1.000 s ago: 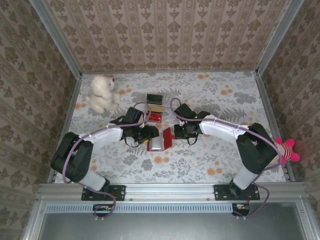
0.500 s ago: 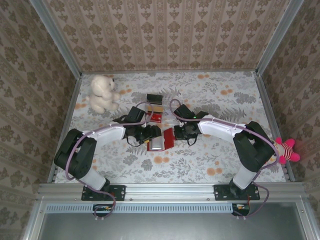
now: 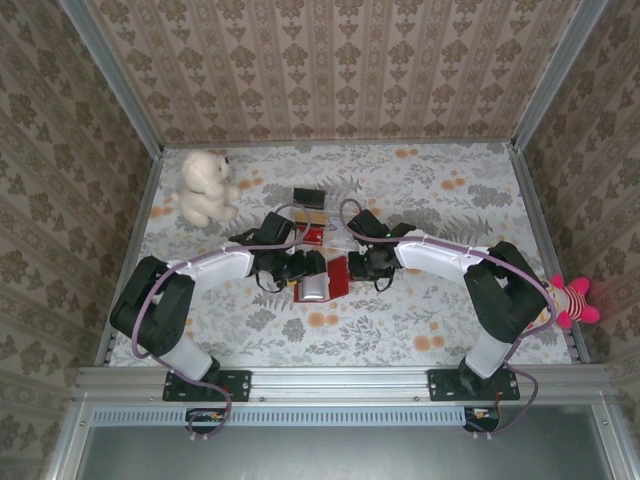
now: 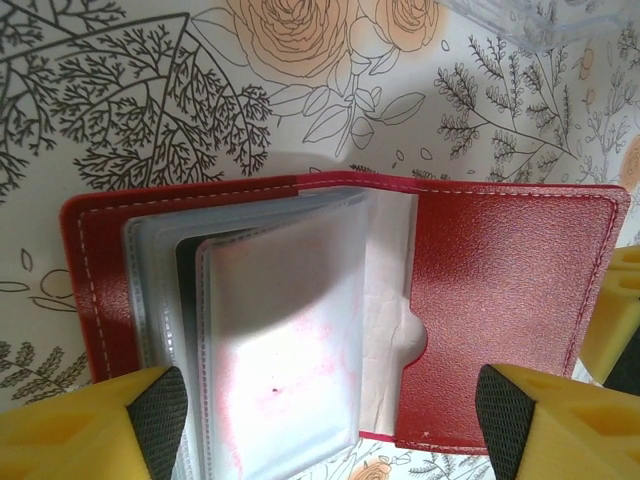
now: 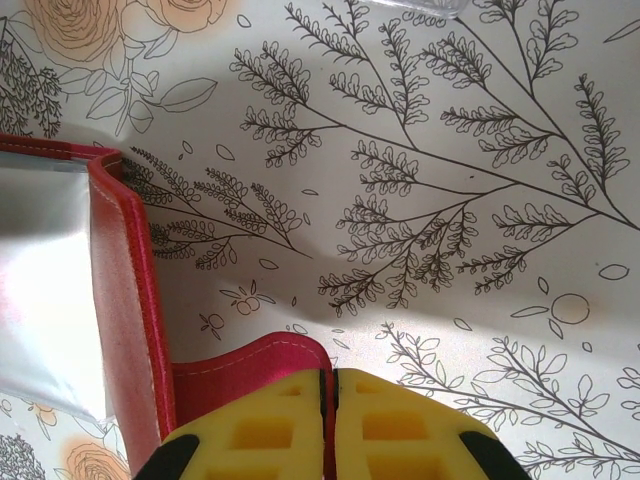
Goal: Take the credit cards out of the card holder
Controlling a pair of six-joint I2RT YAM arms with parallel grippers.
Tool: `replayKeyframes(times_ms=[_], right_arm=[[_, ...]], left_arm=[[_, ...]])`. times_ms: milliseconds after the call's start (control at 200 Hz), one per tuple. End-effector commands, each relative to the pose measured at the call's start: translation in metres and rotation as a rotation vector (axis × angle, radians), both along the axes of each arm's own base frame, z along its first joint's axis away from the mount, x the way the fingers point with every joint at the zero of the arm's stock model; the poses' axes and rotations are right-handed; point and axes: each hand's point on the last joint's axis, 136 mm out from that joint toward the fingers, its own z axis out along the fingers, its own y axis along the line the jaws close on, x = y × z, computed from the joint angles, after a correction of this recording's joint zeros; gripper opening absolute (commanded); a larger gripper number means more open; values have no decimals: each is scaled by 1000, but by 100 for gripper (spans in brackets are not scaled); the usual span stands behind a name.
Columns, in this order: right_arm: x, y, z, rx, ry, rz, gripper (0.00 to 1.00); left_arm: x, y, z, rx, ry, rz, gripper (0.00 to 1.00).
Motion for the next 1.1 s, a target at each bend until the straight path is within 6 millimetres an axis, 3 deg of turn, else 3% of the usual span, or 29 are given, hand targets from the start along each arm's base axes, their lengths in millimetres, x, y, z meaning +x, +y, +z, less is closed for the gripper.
replayKeyframes(times_ms=[0,350,595,910,1095], right_arm=[[-5,-2,-9,-6,35,-11,8],[-4,-2,-3,7,24,-17,8],[-1,-6,4,7,-7,-40,12],[4,-37,16,3,-70,-171,26],[7,-54,22,14,-95,-243,29]], left_arm=[[0,-6,5,-5,-12,-33,78],[-3,-31,23,-138,-25,-98,74],[-13,-65,36,-234,-68,-188,73],[-18,-97,29,-278,-54,-223,70],[-18,-99,11,-222,-39,-211,65]])
